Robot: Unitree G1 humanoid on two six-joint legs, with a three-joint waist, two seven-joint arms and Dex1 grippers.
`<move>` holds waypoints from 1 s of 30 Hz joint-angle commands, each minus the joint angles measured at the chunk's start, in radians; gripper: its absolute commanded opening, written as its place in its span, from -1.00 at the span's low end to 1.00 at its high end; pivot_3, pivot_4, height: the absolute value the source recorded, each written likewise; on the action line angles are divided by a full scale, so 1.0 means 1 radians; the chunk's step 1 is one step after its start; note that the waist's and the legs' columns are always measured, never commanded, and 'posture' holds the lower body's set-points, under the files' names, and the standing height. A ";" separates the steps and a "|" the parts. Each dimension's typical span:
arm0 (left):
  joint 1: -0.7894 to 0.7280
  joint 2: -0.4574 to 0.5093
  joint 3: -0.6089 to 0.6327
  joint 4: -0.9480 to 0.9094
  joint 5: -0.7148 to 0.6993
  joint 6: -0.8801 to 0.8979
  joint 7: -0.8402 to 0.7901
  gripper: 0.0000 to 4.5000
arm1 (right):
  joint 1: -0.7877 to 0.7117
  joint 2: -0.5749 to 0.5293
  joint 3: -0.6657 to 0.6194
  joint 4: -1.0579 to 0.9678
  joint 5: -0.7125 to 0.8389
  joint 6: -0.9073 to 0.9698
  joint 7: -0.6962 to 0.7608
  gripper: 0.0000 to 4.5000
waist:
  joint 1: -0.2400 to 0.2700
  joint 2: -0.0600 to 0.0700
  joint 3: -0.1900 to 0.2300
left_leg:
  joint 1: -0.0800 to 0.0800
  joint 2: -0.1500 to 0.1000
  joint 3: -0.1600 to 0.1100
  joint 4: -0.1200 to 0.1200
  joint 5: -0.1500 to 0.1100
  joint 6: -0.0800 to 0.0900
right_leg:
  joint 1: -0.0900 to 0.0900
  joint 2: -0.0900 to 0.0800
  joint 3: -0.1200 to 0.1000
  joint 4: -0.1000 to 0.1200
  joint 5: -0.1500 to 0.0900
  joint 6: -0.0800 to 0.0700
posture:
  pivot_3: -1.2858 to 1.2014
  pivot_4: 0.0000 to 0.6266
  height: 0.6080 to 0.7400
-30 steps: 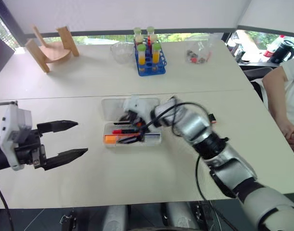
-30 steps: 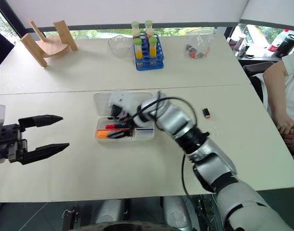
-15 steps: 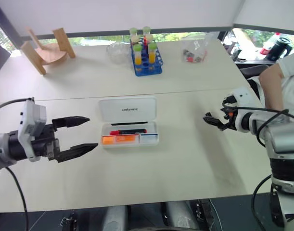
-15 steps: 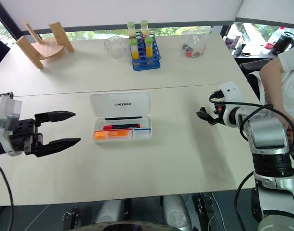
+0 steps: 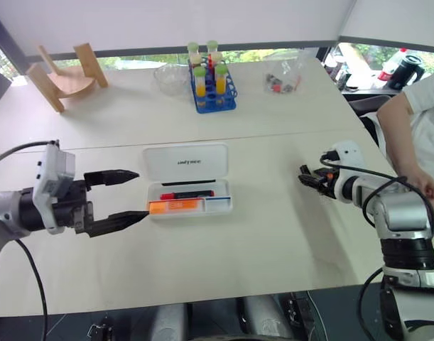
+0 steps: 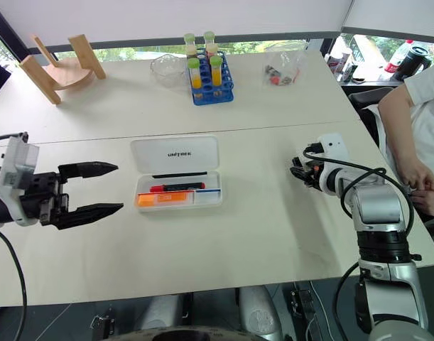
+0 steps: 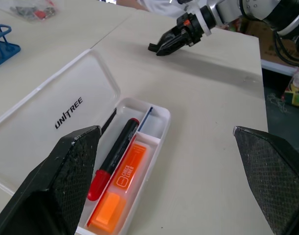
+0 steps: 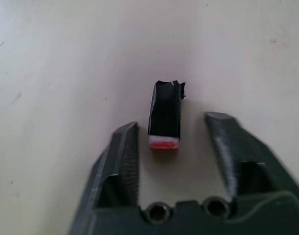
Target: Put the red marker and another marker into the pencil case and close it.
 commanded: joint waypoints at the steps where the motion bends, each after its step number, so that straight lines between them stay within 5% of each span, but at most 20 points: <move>1: -0.010 0.011 0.009 -0.004 0.000 -0.011 0.004 1.00 | -0.027 0.002 0.026 0.001 0.011 0.003 0.007 -0.90 | 0.000 0.000 0.000 | 0.000 0.000 0.000 0.000 0.000 0.000 | 0.000 0.000 0.000 0.000 0.000 0.000 | 0.03 -0.52 1.00; 9: 0.007 0.009 0.011 -0.028 -0.015 0.003 0.016 1.00 | -0.172 -0.147 0.228 -0.271 0.166 -0.033 0.405 -0.98 | -0.002 0.005 0.003 | -0.001 0.001 0.000 -0.002 0.000 0.000 | -0.002 0.001 0.000 0.001 0.000 0.000 | 0.03 -0.52 1.00; 13: 0.007 0.003 -0.001 -0.036 -0.004 -0.003 0.026 1.00 | -0.228 -0.128 0.371 -0.296 0.175 -0.120 0.538 -0.98 | 0.008 0.002 0.002 | -0.001 0.001 -0.005 -0.002 0.000 0.000 | 0.000 0.001 -0.004 -0.001 0.000 0.000 | 0.03 -0.52 1.00; 19: 0.046 -0.011 0.022 -0.079 -0.008 -0.003 0.060 1.00 | -0.268 -0.051 0.532 -0.208 0.090 -0.237 0.576 -0.98 | 0.025 0.002 0.002 | -0.002 -0.001 -0.004 0.000 0.000 0.000 | 0.000 -0.002 -0.004 -0.001 0.000 0.000 | 0.03 -0.52 1.00; 28: 0.123 -0.030 0.071 -0.141 -0.030 0.001 0.110 1.00 | -0.295 0.005 0.579 -0.114 0.026 -0.293 0.594 -0.98 | 0.025 0.002 0.002 | -0.002 0.000 -0.005 0.000 0.000 0.000 | -0.001 -0.001 -0.004 -0.001 0.000 0.000 | 0.03 -0.52 1.00; 30: 0.134 -0.036 0.073 -0.150 -0.031 0.000 0.119 1.00 | -0.293 0.010 0.583 -0.106 0.018 -0.300 0.604 -0.58 | 0.025 0.002 0.002 | -0.002 0.000 -0.005 0.000 0.000 0.000 | -0.001 -0.001 -0.004 -0.001 0.000 0.000 | 0.03 -0.52 1.00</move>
